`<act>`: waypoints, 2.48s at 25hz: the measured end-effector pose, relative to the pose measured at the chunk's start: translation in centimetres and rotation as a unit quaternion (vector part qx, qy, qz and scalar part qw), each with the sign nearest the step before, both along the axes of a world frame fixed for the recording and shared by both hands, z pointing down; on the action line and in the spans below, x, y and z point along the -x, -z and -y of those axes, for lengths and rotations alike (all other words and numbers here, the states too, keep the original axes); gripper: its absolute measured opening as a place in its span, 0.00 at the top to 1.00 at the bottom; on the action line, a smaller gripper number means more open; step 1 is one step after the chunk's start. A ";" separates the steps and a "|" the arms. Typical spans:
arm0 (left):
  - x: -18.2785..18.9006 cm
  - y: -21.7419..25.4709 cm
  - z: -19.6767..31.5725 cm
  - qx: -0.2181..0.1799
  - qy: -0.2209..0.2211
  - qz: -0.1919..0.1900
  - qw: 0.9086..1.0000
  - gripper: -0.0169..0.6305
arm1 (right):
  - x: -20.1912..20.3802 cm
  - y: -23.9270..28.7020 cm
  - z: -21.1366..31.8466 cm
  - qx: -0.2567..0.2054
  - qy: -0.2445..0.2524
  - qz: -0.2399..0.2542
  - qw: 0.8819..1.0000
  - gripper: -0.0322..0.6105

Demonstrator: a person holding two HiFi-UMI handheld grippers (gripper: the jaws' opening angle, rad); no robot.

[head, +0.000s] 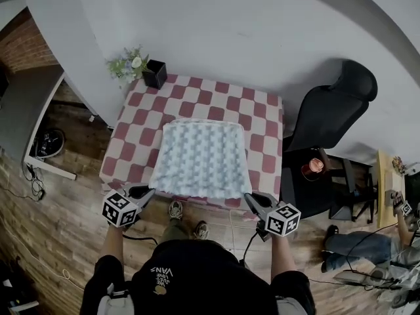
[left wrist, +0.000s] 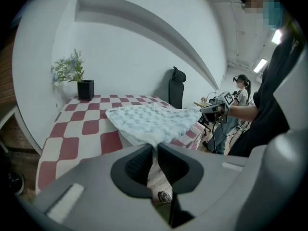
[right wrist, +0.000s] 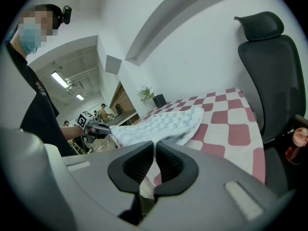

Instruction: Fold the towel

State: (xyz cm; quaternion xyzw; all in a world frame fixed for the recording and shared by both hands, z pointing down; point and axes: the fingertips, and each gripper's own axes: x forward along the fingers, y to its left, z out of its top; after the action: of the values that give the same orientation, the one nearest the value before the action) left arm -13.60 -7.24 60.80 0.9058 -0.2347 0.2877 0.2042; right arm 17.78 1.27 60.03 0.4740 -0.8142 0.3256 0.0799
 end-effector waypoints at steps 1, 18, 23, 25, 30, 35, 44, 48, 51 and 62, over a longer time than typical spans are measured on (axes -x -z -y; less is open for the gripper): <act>0.1 0.4 -0.7 -0.002 0.002 -0.001 1.000 0.92 | 0.1 0.4 -0.6 -0.003 0.002 0.001 1.000 0.91; 0.4 2.1 -2.9 -0.041 0.041 -0.007 0.998 0.93 | -0.7 2.4 -1.8 -0.044 0.004 0.011 0.999 0.91; -0.8 1.8 1.0 -0.044 0.058 -0.005 0.997 0.93 | -2.0 2.1 2.0 -0.046 -0.024 -0.011 0.999 0.91; -1.1 1.5 2.4 -0.038 0.064 -0.002 0.997 0.93 | -2.4 1.9 3.6 -0.044 -0.036 -0.016 0.998 0.91; -1.7 0.6 6.2 -0.026 0.073 0.004 0.997 0.93 | -3.2 1.2 8.1 -0.035 -0.058 -0.027 0.997 0.91; -2.3 -0.8 10.5 -0.010 0.080 0.006 0.997 0.93 | -4.0 0.4 13.1 -0.024 -0.074 -0.042 0.996 0.91; -3.5 -3.9 16.3 0.032 0.070 0.017 0.997 0.93 | -5.3 -2.9 19.2 0.020 -0.098 -0.062 0.993 0.91; -3.9 -5.0 18.1 0.046 0.073 0.021 0.996 0.93 | -5.8 -4.1 21.0 0.035 -0.108 -0.067 0.991 0.91; -4.1 -6.0 19.4 0.056 0.079 0.029 0.995 0.93 | -6.0 -5.3 22.2 0.049 -0.111 -0.072 0.990 0.91; -3.4 -8.3 21.4 0.071 0.127 0.059 0.988 0.79 | -6.8 -9.0 23.6 0.106 -0.144 -0.111 0.978 0.87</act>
State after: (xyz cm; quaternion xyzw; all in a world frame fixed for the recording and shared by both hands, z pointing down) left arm -10.24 -28.66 69.12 0.8334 -0.3382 0.3283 0.2887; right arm 24.61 -22.31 69.01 0.6086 -0.6840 0.3635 0.1720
